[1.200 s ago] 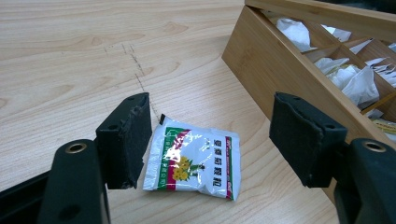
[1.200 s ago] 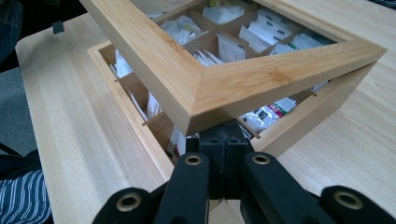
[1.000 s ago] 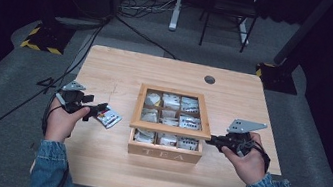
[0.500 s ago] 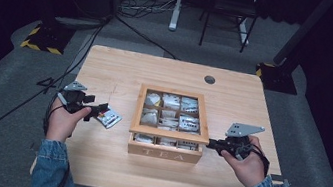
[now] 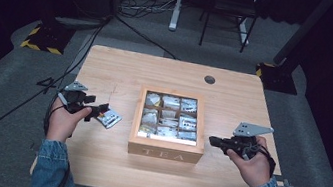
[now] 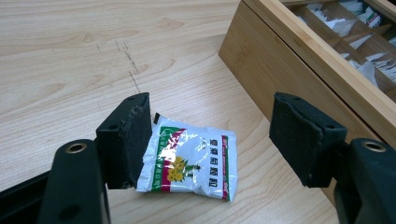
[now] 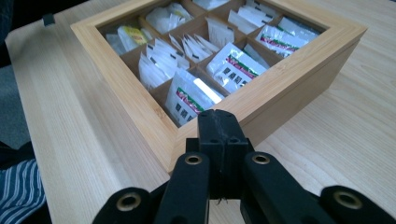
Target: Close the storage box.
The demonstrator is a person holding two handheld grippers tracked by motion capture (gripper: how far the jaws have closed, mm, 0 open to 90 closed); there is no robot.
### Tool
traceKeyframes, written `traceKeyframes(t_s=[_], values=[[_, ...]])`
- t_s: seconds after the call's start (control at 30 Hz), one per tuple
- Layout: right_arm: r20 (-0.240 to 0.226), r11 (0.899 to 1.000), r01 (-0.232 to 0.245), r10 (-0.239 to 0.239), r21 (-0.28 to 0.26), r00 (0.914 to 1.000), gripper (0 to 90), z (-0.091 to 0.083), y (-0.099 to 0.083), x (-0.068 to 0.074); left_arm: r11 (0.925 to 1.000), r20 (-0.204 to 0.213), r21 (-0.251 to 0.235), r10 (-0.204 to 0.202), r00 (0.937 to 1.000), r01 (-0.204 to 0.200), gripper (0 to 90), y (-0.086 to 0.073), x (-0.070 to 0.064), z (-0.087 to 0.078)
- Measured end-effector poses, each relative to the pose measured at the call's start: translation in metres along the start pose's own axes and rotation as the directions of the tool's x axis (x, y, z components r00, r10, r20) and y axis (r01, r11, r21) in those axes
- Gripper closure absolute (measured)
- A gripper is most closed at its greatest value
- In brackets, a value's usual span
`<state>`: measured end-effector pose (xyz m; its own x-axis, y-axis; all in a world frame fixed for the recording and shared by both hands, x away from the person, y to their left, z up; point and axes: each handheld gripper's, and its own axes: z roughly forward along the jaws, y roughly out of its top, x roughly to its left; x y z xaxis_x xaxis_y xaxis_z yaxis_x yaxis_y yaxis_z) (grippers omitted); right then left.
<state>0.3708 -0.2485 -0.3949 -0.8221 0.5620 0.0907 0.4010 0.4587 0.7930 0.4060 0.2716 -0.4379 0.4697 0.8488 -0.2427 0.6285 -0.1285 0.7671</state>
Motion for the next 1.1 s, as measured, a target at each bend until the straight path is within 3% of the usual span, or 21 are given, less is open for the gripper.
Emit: traceKeyframes(t_s=[0.3,0.63,0.83,1.03,1.1], values=[[0.012,0.999,-0.006,0.007,-0.041,0.9999,90.0,-0.004,0.007,-0.009,1.0000,-0.025,-0.004,-0.007,0.9997,0.007,30.8,-0.009,0.000,-0.015],[0.060,0.995,-0.045,0.051,-0.085,0.9969,90.0,-0.007,0.004,-0.038,0.9989,-0.095,-0.023,-0.043,0.9946,0.041,30.6,-0.032,0.010,-0.044],[0.113,0.992,-0.070,0.083,-0.108,0.9901,90.0,-0.011,-0.005,-0.060,0.9988,-0.146,-0.016,-0.048,0.9882,0.046,27.2,-0.039,0.016,-0.052],[0.155,0.991,-0.077,0.093,-0.108,0.9836,89.6,-0.014,-0.016,-0.076,0.9993,-0.163,0.006,-0.035,0.9859,0.036,26.0,-0.044,0.020,-0.052],[0.171,0.981,-0.111,0.138,-0.156,0.9756,89.7,-0.018,-0.027,-0.087,0.9993,-0.168,0.007,-0.035,0.9852,0.036,25.8,-0.045,0.021,-0.051]])
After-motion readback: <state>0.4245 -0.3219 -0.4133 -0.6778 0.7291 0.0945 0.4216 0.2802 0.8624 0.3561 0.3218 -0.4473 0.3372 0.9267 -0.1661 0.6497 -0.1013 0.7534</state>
